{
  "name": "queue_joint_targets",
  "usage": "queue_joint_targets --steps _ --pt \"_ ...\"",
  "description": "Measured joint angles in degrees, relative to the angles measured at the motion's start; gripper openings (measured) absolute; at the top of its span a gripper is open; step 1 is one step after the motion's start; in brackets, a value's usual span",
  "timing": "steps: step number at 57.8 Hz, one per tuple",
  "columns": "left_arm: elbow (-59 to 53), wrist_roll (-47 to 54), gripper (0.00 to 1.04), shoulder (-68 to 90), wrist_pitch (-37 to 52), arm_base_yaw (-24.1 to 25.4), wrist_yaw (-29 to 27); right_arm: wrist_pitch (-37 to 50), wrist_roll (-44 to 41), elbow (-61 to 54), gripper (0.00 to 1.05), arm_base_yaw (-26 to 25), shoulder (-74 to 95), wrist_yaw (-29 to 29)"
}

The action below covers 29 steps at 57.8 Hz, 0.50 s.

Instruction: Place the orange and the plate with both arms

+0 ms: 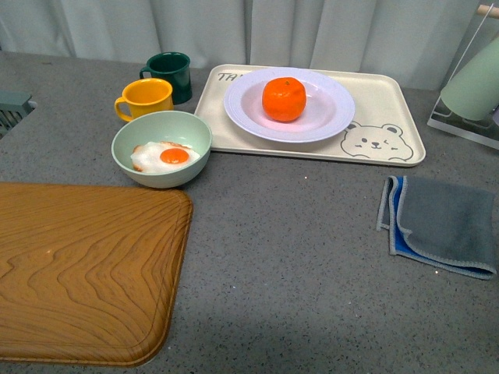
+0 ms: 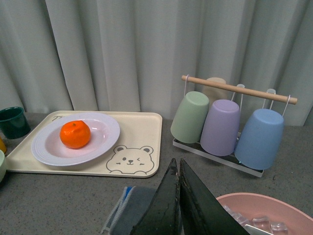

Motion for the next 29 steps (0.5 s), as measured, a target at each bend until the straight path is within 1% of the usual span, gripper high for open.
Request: queue_joint_targets --steps 15,29 --pt "0.0 0.0 0.98 0.0 0.0 0.0 0.02 -8.02 0.0 -0.02 0.01 0.0 -8.55 0.0" --pt "0.0 0.0 0.98 0.0 0.0 0.0 0.02 -13.57 0.0 -0.02 0.01 0.0 -14.27 0.0"
